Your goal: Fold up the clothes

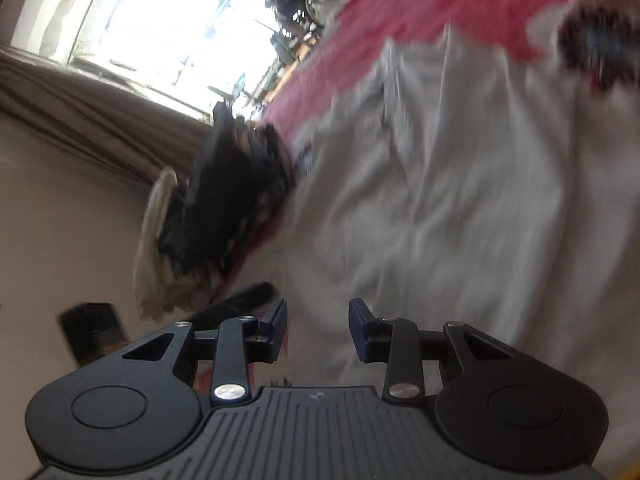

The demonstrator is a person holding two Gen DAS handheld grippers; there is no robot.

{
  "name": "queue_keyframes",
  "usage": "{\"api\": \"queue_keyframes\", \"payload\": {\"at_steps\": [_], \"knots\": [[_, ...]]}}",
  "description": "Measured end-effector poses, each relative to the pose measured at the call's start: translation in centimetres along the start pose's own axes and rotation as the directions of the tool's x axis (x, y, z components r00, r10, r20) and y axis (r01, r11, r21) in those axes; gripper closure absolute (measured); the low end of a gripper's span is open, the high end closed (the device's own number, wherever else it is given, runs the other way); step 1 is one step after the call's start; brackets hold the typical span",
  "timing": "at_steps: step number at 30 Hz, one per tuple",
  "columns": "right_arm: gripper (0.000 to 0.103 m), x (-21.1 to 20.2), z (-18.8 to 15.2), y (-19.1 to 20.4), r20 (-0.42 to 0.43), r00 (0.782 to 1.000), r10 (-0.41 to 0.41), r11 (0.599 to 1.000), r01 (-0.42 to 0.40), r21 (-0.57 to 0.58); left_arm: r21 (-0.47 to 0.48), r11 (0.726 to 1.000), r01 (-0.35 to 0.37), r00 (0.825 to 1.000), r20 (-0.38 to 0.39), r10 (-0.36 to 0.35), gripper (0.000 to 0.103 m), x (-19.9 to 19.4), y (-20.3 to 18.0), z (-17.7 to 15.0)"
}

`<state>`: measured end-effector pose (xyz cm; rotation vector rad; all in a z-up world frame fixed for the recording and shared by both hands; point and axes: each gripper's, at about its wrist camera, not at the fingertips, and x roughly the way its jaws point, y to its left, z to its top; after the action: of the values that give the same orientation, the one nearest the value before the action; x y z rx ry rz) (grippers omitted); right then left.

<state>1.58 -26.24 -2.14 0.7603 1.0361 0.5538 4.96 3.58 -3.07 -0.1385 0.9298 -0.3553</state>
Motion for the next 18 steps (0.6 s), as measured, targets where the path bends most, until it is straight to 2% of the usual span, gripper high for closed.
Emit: {"api": "queue_keyframes", "payload": {"at_steps": [3,6,7,8,13,15,18], "knots": [[0.066,2.4,-2.2,-0.2,-0.022,0.994,-0.106,0.992,0.104,-0.069,-0.073,0.997,-0.037,0.999,-0.014,0.036,0.046,-1.7,2.3,-2.1],[0.066,4.4,-3.8,-0.6,-0.053,0.972,-0.229,0.963,0.218,-0.158,-0.164,0.985,-0.061,0.998,-0.013,0.060,0.046,-2.7,4.8,-4.0],[0.071,4.8,-4.1,-0.5,-0.055,0.961,-0.270,0.947,0.255,-0.194,-0.195,0.978,-0.071,0.997,-0.009,0.071,0.046,-2.9,5.6,-4.5],[0.070,4.9,-4.3,-0.2,-0.052,0.958,-0.282,0.940,0.265,-0.214,-0.225,0.971,-0.081,0.997,-0.005,0.082,0.046,-3.1,6.4,-5.1],[0.067,4.1,-4.3,3.2,-0.020,0.972,-0.233,0.929,0.217,-0.300,-0.390,0.912,-0.124,0.987,0.044,0.153,0.046,-4.7,11.1,-7.3],[0.067,4.3,-4.5,5.1,-0.028,0.978,-0.209,0.916,0.186,-0.355,-0.457,0.878,-0.142,0.979,0.069,0.194,0.046,-5.6,13.1,-7.9],[0.066,5.9,-5.4,7.9,-0.085,0.984,-0.158,0.913,0.113,-0.392,-0.554,0.817,-0.161,0.961,0.099,0.257,0.045,-6.8,16.2,-8.8]]}}
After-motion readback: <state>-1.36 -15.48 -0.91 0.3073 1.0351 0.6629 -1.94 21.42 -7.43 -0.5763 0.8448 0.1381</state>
